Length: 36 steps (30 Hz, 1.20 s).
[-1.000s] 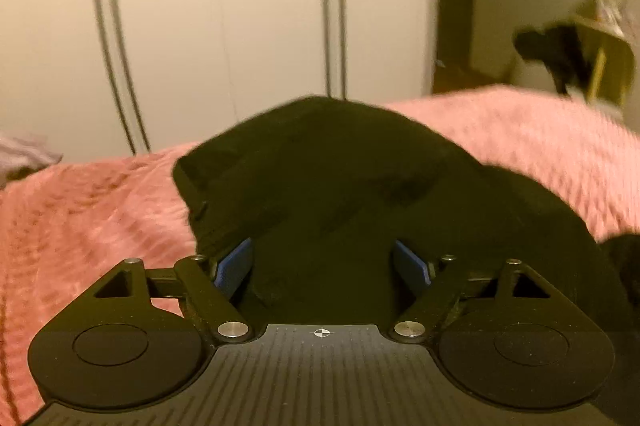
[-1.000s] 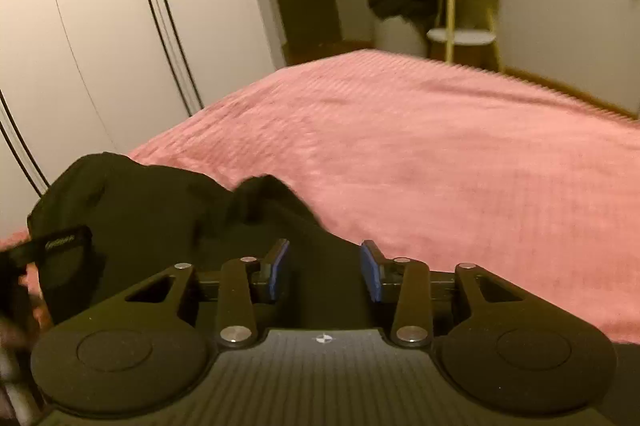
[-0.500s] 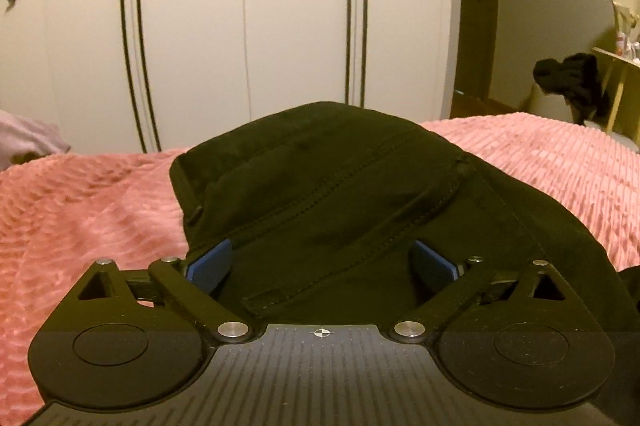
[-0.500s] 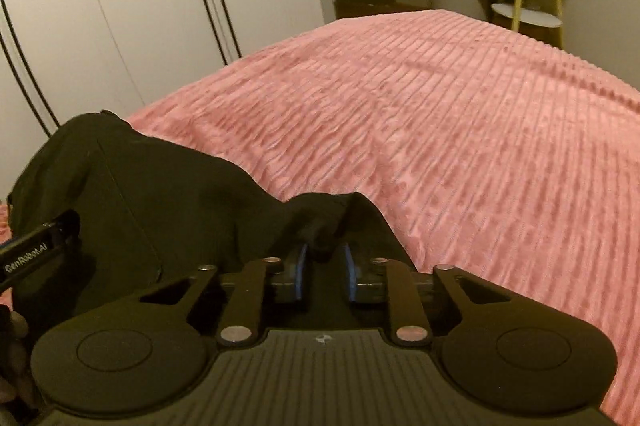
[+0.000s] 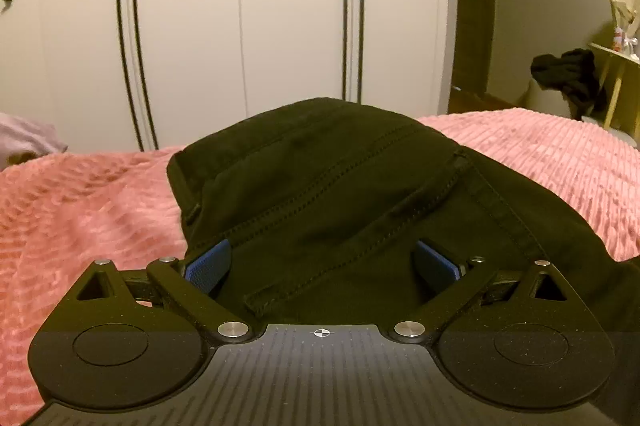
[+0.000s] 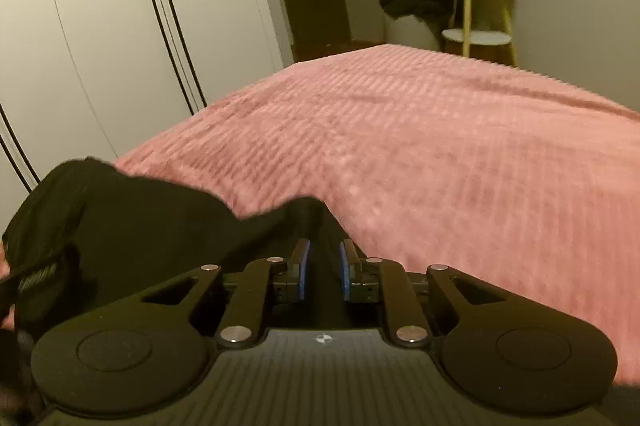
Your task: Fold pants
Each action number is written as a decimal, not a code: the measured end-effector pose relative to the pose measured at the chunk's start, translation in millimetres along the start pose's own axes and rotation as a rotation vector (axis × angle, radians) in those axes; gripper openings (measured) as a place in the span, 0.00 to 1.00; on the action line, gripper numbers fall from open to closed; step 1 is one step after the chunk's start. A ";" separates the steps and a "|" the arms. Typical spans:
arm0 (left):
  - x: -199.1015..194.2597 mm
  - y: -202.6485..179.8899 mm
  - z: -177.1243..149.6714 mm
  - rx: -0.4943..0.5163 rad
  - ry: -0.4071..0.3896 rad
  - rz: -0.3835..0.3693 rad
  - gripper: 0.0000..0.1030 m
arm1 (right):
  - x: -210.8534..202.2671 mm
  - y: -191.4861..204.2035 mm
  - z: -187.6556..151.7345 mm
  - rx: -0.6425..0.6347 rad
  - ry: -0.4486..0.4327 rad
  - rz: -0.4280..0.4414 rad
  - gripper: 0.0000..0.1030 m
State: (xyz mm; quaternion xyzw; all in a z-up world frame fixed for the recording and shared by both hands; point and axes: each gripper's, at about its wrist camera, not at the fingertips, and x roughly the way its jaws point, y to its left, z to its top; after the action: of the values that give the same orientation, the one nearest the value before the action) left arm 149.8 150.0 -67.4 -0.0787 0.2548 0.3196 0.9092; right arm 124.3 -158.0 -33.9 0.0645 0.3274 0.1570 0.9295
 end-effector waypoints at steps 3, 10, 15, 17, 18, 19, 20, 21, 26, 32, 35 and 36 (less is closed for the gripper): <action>-0.6 -1.1 -0.3 0.000 -0.001 0.005 0.98 | -4.2 -2.7 -11.4 -0.028 0.027 -0.053 0.13; -0.8 1.3 -1.2 0.014 -0.009 -0.014 0.99 | 33.9 -19.4 -0.3 0.104 0.062 -0.117 0.16; -10.5 21.9 3.8 -0.096 -0.001 -0.080 0.98 | -21.2 -12.8 -7.9 0.115 -0.002 -0.058 0.16; -13.5 30.1 5.3 -0.152 -0.010 -0.099 0.98 | -47.5 -16.4 -22.0 0.105 0.007 -0.061 0.16; -15.4 33.3 6.0 -0.173 -0.014 -0.105 0.98 | -56.9 -20.0 -29.6 0.104 0.022 -0.068 0.16; -17.6 35.3 6.5 -0.189 -0.024 -0.104 0.98 | -63.1 -24.9 -36.5 0.108 0.049 -0.087 0.16; -20.2 35.5 7.2 -0.189 -0.035 -0.094 0.98 | -65.9 -30.1 -41.6 0.116 0.076 -0.111 0.16; -22.8 34.6 8.0 -0.179 -0.043 -0.071 0.98 | -66.7 -35.3 -44.8 0.127 0.086 -0.132 0.16; -28.3 29.5 7.3 -0.119 -0.035 -0.036 0.98 | -47.4 -52.6 -47.4 0.170 0.062 -0.186 0.01; -46.9 19.0 5.3 -0.012 -0.086 -0.081 0.98 | -52.7 -65.9 -53.7 0.238 0.025 -0.142 0.00; -55.9 12.2 4.1 0.030 -0.100 -0.160 0.98 | -73.7 -77.4 -46.5 0.362 0.080 -0.141 0.07; -60.6 9.6 3.6 0.044 -0.104 -0.184 0.98 | -81.4 -84.7 -46.8 0.399 0.084 -0.137 0.11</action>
State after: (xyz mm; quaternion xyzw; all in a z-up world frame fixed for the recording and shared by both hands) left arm 104.9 125.8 -33.0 -0.0650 0.2057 0.2330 0.9483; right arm 56.1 -264.2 -41.3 0.2180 0.3941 0.0280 0.8924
